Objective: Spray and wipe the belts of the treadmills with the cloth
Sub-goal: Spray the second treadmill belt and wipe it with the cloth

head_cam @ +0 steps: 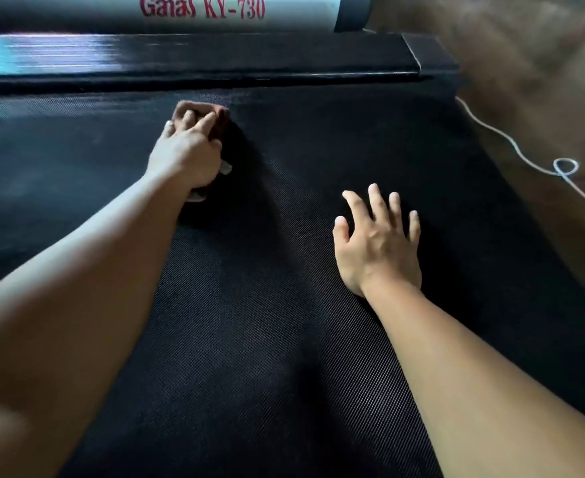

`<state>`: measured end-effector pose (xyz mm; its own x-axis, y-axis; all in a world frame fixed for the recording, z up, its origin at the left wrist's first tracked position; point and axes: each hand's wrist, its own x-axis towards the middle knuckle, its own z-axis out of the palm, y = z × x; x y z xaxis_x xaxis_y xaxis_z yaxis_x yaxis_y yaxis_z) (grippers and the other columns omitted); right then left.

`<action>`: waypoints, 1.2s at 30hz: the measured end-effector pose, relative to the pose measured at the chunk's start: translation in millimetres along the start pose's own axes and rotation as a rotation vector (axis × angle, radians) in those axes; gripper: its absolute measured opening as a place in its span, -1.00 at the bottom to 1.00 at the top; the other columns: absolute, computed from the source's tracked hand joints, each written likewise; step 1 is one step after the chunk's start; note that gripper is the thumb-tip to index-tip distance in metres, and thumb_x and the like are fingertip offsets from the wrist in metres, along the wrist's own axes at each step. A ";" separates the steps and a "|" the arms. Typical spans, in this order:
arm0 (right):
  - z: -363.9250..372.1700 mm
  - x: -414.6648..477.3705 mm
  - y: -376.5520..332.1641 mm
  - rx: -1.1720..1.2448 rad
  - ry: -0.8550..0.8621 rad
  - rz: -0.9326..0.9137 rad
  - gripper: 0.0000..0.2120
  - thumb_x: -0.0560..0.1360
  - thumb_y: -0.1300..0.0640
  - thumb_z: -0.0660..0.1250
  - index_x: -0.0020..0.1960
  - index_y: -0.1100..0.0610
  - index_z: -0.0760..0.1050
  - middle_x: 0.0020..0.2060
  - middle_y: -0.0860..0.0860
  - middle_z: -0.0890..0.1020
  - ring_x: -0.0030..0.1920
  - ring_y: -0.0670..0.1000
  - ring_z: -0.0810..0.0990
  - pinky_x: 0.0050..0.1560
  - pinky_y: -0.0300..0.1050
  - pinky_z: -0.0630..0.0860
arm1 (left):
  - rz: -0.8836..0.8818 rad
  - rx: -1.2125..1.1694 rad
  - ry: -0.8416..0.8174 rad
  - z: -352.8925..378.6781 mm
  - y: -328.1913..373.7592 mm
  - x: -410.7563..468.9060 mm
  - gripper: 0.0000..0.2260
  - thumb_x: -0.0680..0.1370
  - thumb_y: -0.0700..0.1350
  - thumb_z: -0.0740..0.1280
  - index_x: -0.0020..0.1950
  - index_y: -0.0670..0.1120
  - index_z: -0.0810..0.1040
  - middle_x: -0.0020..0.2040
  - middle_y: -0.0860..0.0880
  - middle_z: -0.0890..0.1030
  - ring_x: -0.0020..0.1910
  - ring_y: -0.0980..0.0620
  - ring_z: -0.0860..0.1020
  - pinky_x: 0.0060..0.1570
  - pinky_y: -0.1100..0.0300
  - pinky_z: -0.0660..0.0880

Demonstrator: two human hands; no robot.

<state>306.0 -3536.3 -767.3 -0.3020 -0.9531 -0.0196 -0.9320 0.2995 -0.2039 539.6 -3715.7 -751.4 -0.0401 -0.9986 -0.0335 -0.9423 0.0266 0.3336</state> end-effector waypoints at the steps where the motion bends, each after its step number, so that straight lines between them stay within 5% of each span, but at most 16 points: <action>1: 0.1 -0.6 -0.1 -0.001 -0.004 -0.001 -0.52 0.64 -0.16 -0.07 0.55 -0.19 0.07 0.61 -0.02 -0.01 0.60 0.08 -0.14 0.55 0.19 -0.21 | 0.048 -0.008 -0.004 3.7 13.7 0.8 -0.50 0.67 0.06 0.15 0.62 0.16 0.14 0.65 0.01 0.06 0.61 -0.09 0.02 0.54 0.09 -0.03; 4: -0.6 -1.6 -0.3 0.005 -0.012 -0.004 -0.52 0.65 -0.17 -0.08 0.56 -0.19 0.06 0.61 -0.02 -0.02 0.60 0.08 -0.15 0.55 0.18 -0.22 | 0.302 -0.050 0.010 13.8 51.1 -14.8 -0.51 0.63 0.03 0.26 0.56 0.13 0.27 0.56 0.06 0.24 0.48 0.05 0.12 0.36 0.27 0.00; 9: -2.2 0.4 0.2 0.010 -0.033 0.007 -0.52 0.64 -0.17 -0.06 0.56 -0.19 0.07 0.61 -0.04 -0.03 0.60 0.07 -0.16 0.55 0.17 -0.23 | 0.532 -0.041 -0.092 31.8 65.3 -73.5 -0.52 0.65 0.05 0.22 0.57 0.20 0.24 0.62 0.03 0.18 0.61 -0.03 0.06 0.59 0.11 -0.05; 15: -0.4 0.7 1.4 0.003 -0.014 0.007 -0.51 0.64 -0.17 -0.07 0.56 -0.19 0.07 0.61 -0.03 -0.02 0.60 0.08 -0.14 0.55 0.18 -0.21 | 0.395 -0.016 -0.067 15.4 -16.3 -114.2 -0.52 0.65 0.13 0.17 0.57 0.27 0.19 0.63 0.07 0.12 0.62 -0.06 0.06 0.58 -0.03 0.03; 21: 1.4 2.1 1.3 0.007 -0.004 0.002 -0.51 0.63 -0.17 -0.06 0.56 -0.19 0.08 0.61 -0.02 -0.01 0.60 0.09 -0.12 0.55 0.19 -0.21 | 0.120 0.030 0.018 -5.5 -82.7 -42.7 -0.51 0.65 0.04 0.24 0.59 0.12 0.24 0.63 -0.06 0.16 0.58 -0.21 0.15 0.57 -0.07 0.08; 27: 3.5 2.1 2.8 0.005 0.018 0.000 -0.52 0.63 -0.17 -0.07 0.55 -0.21 0.07 0.61 -0.03 -0.01 0.60 0.08 -0.12 0.55 0.19 -0.20 | 0.010 0.034 0.074 -11.0 -41.0 33.4 -0.49 0.66 0.01 0.18 0.61 0.01 0.21 0.62 -0.05 0.17 0.57 -0.13 0.16 0.56 0.02 0.06; 36: 3.3 -0.9 3.3 0.000 0.024 -0.014 -0.52 0.64 -0.17 -0.08 0.56 -0.18 0.06 0.61 -0.01 -0.01 0.60 0.10 -0.13 0.55 0.19 -0.20 | 0.085 -0.038 -0.026 11.0 33.9 60.8 -0.47 0.60 0.11 0.16 0.58 0.25 0.17 0.62 0.14 0.14 0.59 -0.10 0.11 0.54 0.03 0.10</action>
<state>303.8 -3534.5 -771.2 -0.2935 -0.9559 0.0068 -0.9362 0.2860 -0.2044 501.5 -3775.0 -752.5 -0.1282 -0.9914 -0.0280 -0.9219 0.1087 0.3718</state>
